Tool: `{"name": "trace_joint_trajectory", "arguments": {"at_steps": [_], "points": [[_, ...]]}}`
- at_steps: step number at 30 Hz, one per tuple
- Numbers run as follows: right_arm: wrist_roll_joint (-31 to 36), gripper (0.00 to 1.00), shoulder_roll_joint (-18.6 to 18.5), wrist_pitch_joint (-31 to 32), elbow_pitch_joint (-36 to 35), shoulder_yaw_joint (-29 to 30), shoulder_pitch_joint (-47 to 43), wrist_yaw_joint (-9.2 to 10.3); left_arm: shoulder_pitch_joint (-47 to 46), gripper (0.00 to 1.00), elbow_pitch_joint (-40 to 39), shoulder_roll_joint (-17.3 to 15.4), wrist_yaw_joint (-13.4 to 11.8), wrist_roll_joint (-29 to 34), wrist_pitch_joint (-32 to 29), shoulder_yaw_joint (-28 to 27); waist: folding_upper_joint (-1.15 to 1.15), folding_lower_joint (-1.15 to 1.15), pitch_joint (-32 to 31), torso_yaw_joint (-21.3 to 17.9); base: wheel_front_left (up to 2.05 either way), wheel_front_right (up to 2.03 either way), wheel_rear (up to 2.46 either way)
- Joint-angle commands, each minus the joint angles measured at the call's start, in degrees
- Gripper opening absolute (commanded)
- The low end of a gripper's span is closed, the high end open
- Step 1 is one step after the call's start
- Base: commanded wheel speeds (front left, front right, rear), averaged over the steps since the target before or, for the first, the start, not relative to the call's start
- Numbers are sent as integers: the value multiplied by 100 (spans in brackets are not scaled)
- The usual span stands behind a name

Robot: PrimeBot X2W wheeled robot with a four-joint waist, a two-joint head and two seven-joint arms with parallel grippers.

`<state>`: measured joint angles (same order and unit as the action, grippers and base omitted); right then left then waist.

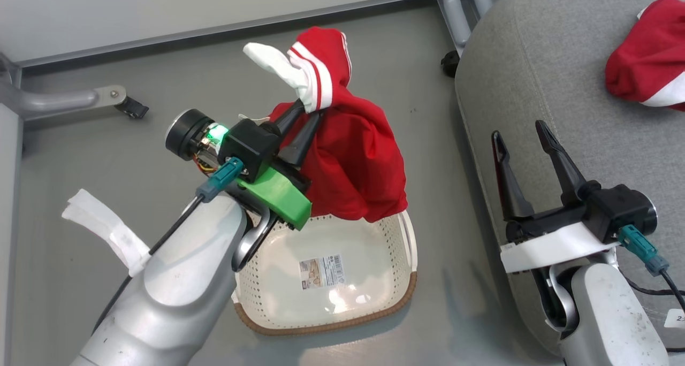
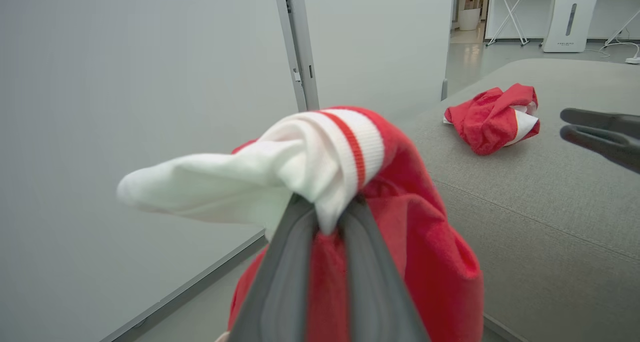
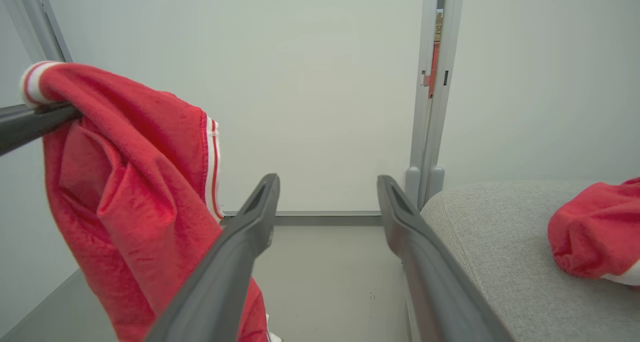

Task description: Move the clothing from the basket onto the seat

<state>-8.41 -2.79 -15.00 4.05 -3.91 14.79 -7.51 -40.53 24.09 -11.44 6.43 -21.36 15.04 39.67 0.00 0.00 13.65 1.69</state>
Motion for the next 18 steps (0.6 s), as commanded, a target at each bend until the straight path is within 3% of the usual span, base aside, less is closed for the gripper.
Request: {"name": "trace_joint_trajectory", "arguments": {"at_steps": [1,18], "points": [[-35,100,-19,-28,10,22,-99,4,93,0,-93,38,21,11,19,-89,0,0,-118,4,0,0,0],[-172,100,-19,-28,-21,12,-365,3,-67,0,-587,131,104,88,19,-222,0,0,-428,-78,0,0,0]]}}
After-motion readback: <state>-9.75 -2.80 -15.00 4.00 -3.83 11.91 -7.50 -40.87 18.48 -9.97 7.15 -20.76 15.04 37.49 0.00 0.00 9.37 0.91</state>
